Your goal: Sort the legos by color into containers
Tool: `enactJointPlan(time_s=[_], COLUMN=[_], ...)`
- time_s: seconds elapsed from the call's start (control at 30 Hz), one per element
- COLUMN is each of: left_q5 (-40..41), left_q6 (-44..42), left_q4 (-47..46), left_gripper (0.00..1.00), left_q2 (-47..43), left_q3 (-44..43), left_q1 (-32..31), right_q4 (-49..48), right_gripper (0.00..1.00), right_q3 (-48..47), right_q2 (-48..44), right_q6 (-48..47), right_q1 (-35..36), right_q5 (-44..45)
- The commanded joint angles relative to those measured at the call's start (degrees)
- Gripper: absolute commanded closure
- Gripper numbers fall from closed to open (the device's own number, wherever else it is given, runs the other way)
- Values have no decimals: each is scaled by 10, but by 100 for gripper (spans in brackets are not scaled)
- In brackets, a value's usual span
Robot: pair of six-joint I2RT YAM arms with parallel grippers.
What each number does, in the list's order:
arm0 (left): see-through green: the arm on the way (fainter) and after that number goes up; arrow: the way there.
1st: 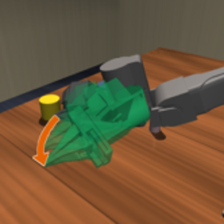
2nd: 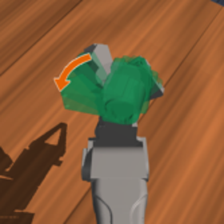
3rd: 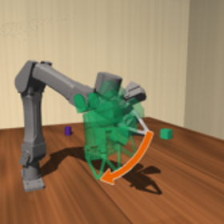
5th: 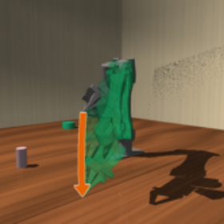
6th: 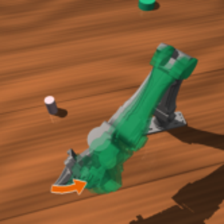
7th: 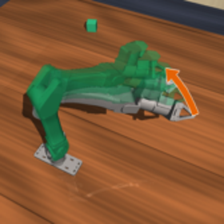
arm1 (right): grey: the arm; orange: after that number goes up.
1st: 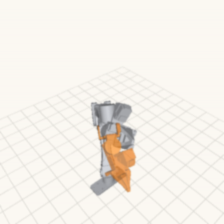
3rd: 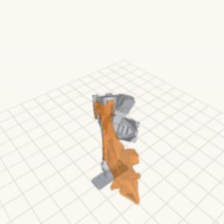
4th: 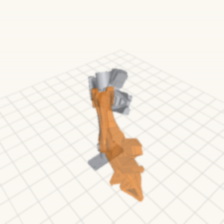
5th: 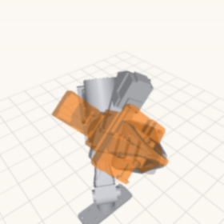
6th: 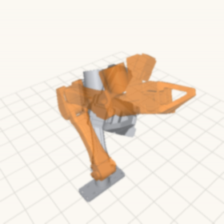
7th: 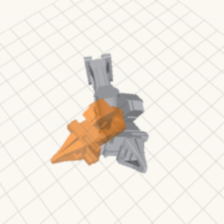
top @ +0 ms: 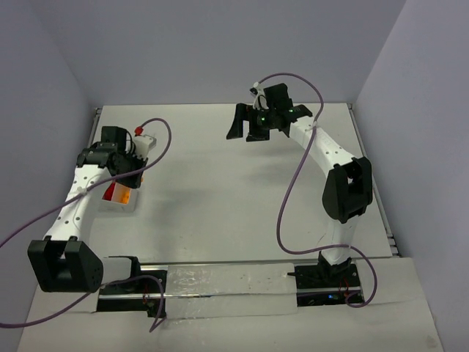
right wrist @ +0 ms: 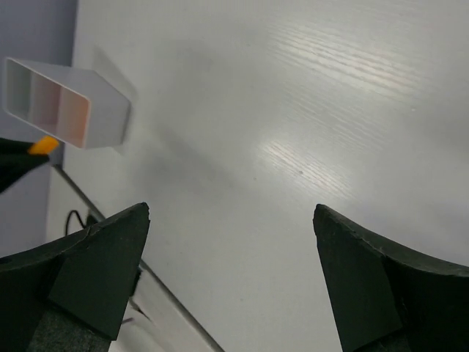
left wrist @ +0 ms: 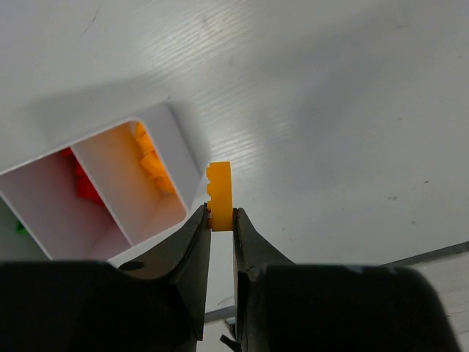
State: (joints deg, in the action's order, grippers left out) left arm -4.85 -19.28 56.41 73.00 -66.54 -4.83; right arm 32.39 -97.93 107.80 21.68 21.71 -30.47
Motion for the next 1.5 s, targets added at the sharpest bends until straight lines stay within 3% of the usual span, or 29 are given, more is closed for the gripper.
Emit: enactJointPlan(time_s=[0.0, 0.17, 0.7, 0.77, 1.03, 1.17, 1.33, 1.4, 1.47], left_q5=[27, 43, 76, 73, 66, 60, -44, -86, -125], left_q6=[-33, -35, -26, -27, -31, -34, -24, -15, 8], left_q4=[22, 9, -47, -49, -46, -37, 10, 12, -11], left_gripper=[99, 89, 90, 79, 48, 38, 33, 21, 1], left_q2=[18, 35, 103, 107, 113, 110, 83, 73, 62], left_q3=[-21, -17, -3, -3, -4, -19, -123, -165, -202], left_q1=[47, 69, 109, 109, 109, 109, 107, 105, 90], right_q4=[60, 61, 63, 64, 63, 65, 65, 64, 57], right_gripper=[0, 0, 0, 0, 0, 0, 0, 0, 0], right_q3=[-15, -11, -3, -6, -2, -2, 1, 6, 25], right_q2=[-34, -32, -27, -24, -24, -26, -46, -59, -88], right_q6=[-93, -96, -90, -88, -89, -90, -106, -117, -132], right_q1=[0, 0, -6, -5, -6, -6, -6, -6, -8], right_q5=[38, 40, 34, 31, 32, 34, 59, 78, 97])
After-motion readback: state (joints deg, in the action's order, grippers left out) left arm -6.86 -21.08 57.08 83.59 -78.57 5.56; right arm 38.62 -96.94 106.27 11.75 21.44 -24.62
